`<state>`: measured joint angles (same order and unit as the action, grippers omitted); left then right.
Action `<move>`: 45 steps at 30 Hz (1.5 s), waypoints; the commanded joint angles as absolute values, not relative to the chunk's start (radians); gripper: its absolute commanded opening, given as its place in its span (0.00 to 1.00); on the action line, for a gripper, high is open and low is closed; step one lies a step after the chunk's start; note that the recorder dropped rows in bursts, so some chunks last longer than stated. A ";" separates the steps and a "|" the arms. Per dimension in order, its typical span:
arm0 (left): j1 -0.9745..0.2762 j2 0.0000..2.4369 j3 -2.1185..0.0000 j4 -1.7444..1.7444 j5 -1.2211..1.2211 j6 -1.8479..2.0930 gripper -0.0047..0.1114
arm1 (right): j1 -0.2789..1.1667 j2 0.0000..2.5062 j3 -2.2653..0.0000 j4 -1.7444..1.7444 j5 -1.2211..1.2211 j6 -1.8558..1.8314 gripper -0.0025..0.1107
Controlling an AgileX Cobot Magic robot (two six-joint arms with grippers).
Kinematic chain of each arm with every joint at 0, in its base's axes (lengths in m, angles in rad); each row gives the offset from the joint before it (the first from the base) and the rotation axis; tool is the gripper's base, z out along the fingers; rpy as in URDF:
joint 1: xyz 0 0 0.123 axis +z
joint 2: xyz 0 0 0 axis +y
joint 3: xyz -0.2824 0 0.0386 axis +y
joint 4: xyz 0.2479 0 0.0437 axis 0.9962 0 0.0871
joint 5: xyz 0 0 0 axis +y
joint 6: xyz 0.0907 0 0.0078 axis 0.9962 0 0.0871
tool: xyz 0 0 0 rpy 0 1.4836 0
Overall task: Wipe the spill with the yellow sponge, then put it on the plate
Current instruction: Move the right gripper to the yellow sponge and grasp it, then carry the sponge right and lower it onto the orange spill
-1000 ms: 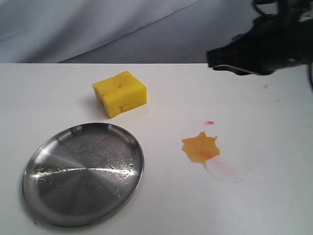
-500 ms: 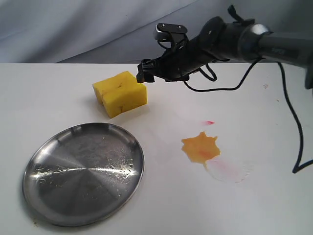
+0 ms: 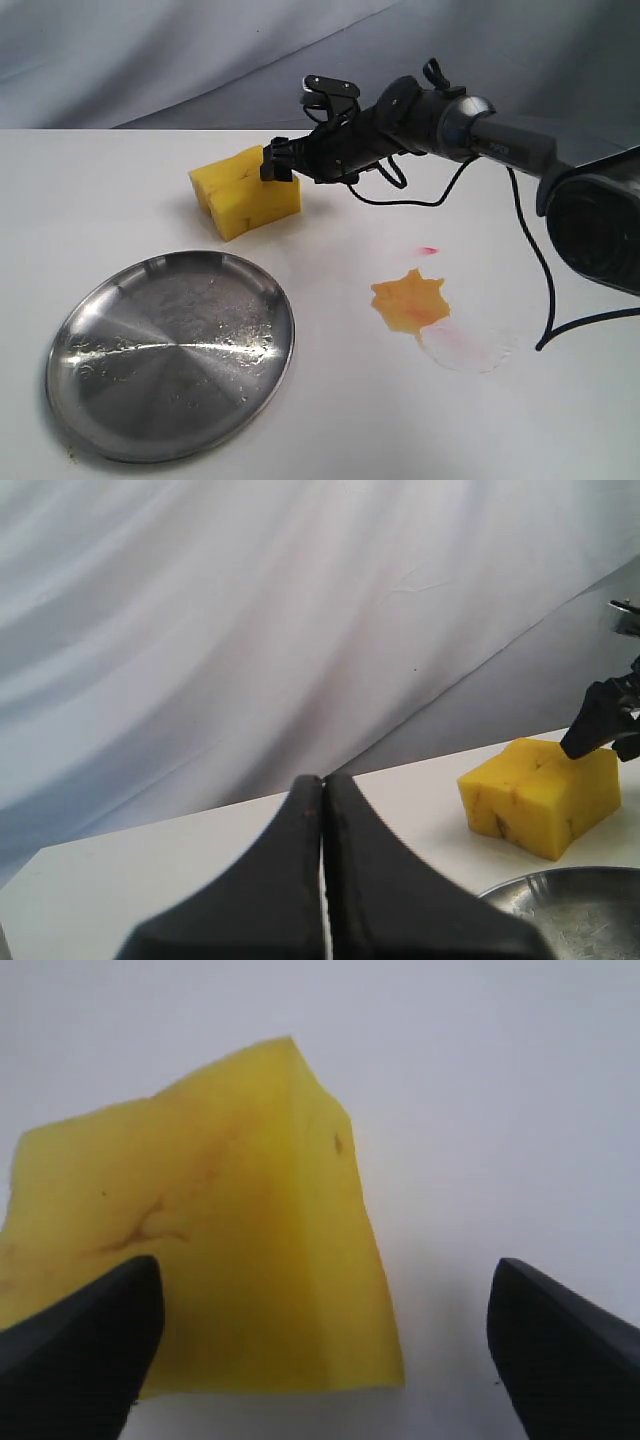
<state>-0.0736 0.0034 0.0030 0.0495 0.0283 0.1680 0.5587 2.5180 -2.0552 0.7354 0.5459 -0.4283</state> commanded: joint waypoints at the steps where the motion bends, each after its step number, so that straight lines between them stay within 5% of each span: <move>1: -0.069 0.000 0.000 0.042 0.023 0.159 0.04 | 0.593 2.522 -2.067 0.711 0.540 -0.468 0.73; 5: -0.069 0.000 0.000 0.042 0.023 0.159 0.04 | 0.610 2.523 -2.067 0.703 0.509 -0.468 0.67; 16: -0.069 0.000 0.000 0.042 0.023 0.159 0.04 | 0.619 2.520 -2.067 0.610 0.600 -0.403 0.03; 28: -0.069 0.000 0.000 0.042 0.023 0.159 0.04 | 0.619 2.358 -1.962 0.577 0.755 -0.408 0.02; 45: -0.069 0.000 0.000 0.042 0.023 0.159 0.04 | 0.559 1.691 -1.031 0.448 0.502 -0.462 0.02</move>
